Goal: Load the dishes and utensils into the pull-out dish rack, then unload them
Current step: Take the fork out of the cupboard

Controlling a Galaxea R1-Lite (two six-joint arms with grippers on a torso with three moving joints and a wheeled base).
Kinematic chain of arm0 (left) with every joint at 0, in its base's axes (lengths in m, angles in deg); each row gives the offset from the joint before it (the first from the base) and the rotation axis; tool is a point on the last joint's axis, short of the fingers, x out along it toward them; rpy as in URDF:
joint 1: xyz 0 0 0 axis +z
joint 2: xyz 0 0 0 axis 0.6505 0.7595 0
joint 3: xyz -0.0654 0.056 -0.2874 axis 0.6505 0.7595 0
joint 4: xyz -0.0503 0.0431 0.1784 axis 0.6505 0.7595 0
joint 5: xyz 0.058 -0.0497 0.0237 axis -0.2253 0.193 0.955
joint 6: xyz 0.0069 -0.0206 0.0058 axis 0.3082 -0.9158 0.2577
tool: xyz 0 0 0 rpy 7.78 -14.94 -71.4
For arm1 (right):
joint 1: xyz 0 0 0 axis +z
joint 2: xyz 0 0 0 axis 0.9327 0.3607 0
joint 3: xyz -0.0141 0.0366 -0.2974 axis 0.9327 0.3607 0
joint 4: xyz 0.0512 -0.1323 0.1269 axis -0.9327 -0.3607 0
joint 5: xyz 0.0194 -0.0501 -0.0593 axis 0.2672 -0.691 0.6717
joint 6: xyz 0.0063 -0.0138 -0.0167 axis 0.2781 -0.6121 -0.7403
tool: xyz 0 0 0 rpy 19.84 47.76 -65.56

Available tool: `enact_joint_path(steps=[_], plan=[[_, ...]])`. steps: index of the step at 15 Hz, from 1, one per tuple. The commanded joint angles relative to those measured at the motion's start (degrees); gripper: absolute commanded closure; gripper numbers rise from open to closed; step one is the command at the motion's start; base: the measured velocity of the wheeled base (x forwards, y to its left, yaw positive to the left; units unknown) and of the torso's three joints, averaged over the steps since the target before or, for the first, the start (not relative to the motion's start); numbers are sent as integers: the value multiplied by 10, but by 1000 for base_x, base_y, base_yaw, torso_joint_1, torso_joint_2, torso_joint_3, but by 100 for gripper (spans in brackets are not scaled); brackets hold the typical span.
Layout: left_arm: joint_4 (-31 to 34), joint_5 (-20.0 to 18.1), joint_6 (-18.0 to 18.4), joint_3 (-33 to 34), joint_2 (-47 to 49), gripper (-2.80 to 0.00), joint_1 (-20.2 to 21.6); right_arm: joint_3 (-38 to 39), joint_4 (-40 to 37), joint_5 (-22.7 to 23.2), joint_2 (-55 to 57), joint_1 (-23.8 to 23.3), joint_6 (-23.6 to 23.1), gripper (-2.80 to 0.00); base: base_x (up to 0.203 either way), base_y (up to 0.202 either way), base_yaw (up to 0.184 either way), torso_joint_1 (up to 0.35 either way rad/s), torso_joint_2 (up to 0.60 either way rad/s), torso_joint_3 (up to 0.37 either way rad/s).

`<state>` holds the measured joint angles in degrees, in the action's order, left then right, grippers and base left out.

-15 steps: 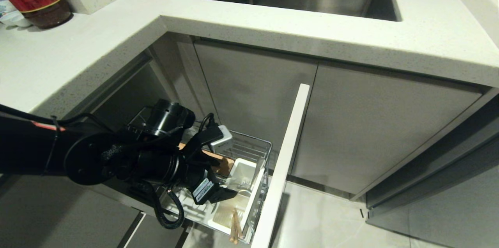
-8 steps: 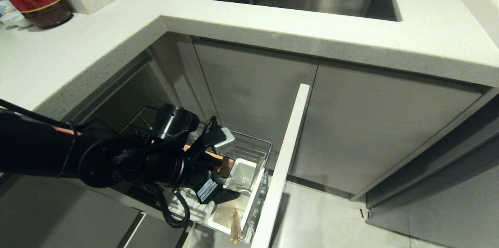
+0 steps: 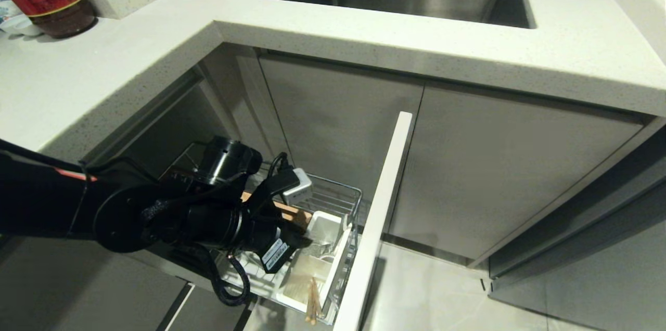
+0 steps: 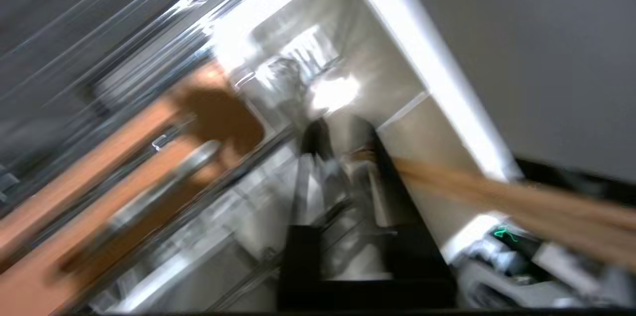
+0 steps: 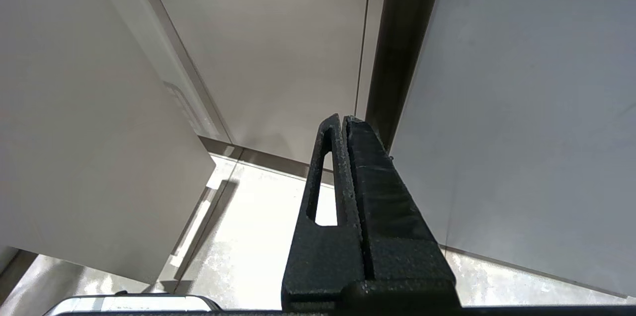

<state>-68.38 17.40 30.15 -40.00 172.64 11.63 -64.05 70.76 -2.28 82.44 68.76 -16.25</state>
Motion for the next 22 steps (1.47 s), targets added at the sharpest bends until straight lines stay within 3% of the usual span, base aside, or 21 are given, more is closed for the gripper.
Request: enact_joint_path(steps=[1, 8, 10, 13, 20, 22], plan=[[0, -4, 2, 2, -10, 0, 0, 16, 1, 0, 0, 0, 0, 0, 0, 0, 0, 0, 0, 0], [10, -6, -2, 3, -44, 0, -8, 15, 1, 0, 0, 0, 0, 0, 0, 0, 0, 0, 0, 0], [54, -4, -10, -14, -70, 0, -17, 15, 1, 0, 0, 0, 0, 0, 0, 0, 0, 0, 0, 0], [143, -3, -52, -60, -110, 0, -30, 15, 1, 0, 0, 0, 0, 0, 0, 0, 0, 0, 0, 0], [261, 31, -96, -132, -187, 0, -33, 15, 1, 0, 0, 0, 0, 0, 0, 0, 0, 0, 0, 0], [269, 33, -107, -142, -214, 0, -33, 16, 1, 0, 0, 0, 0, 0, 0, 0, 0, 0, 0, 0]])
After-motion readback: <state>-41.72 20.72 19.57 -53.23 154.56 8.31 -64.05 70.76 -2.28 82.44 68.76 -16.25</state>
